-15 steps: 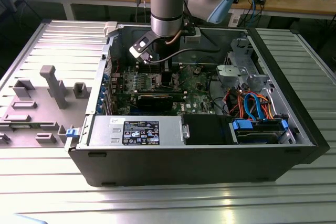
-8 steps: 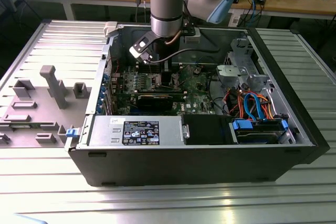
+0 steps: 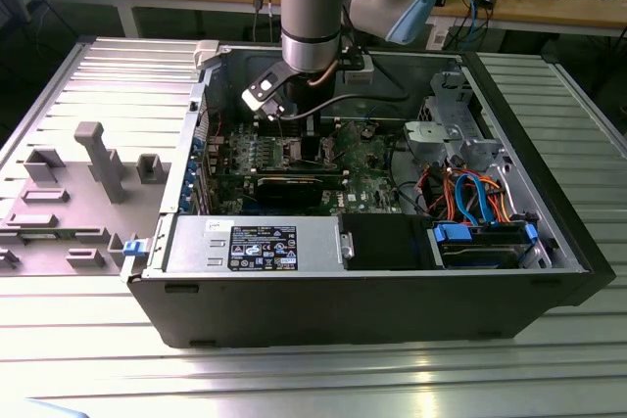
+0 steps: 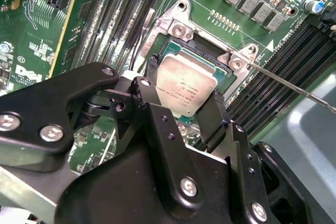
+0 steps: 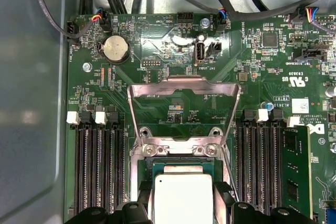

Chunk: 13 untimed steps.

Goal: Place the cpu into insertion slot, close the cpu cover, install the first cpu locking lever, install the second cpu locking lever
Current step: 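Place the cpu into insertion slot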

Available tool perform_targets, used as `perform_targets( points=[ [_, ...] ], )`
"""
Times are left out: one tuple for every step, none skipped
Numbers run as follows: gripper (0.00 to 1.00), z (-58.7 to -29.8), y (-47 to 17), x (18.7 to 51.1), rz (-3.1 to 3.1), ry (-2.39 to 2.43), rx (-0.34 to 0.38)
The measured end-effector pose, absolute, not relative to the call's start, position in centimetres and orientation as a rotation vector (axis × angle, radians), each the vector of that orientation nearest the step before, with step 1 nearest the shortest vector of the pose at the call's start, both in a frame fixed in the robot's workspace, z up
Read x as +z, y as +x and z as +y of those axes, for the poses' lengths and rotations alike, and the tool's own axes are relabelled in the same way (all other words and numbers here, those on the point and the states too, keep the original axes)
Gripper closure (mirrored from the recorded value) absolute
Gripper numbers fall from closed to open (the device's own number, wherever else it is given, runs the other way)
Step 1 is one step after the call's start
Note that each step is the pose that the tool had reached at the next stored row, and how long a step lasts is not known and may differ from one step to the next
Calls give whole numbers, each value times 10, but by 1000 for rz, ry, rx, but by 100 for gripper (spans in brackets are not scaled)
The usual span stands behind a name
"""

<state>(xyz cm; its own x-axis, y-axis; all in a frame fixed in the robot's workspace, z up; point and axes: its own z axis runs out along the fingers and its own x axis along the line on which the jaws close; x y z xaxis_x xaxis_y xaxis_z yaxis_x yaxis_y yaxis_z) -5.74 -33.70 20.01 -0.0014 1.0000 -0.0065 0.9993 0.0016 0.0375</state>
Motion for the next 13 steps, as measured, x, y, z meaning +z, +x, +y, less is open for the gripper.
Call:
perform_targets(
  points=[
    [45, -337, -57, 200, 2201, 2198, 34],
    [45, -337, -57, 200, 2201, 2198, 34],
    [45, -337, -57, 200, 2201, 2198, 34],
    [45, -337, -57, 200, 2201, 2198, 34],
    [45, -337, -57, 200, 2201, 2198, 34],
    [45, -337, -57, 200, 2201, 2198, 35],
    [45, -337, -57, 200, 2201, 2198, 35],
    [32, -337, -57, 200, 2201, 2198, 34],
    [32, -337, -57, 200, 2201, 2198, 34],
    [32, -337, -57, 200, 2201, 2198, 35],
    [32, -337, -57, 200, 2201, 2198, 35],
    [32, -336, -57, 200, 2199, 2200, 35],
    [32, -334, -57, 200, 2198, 2201, 34]
  ],
)
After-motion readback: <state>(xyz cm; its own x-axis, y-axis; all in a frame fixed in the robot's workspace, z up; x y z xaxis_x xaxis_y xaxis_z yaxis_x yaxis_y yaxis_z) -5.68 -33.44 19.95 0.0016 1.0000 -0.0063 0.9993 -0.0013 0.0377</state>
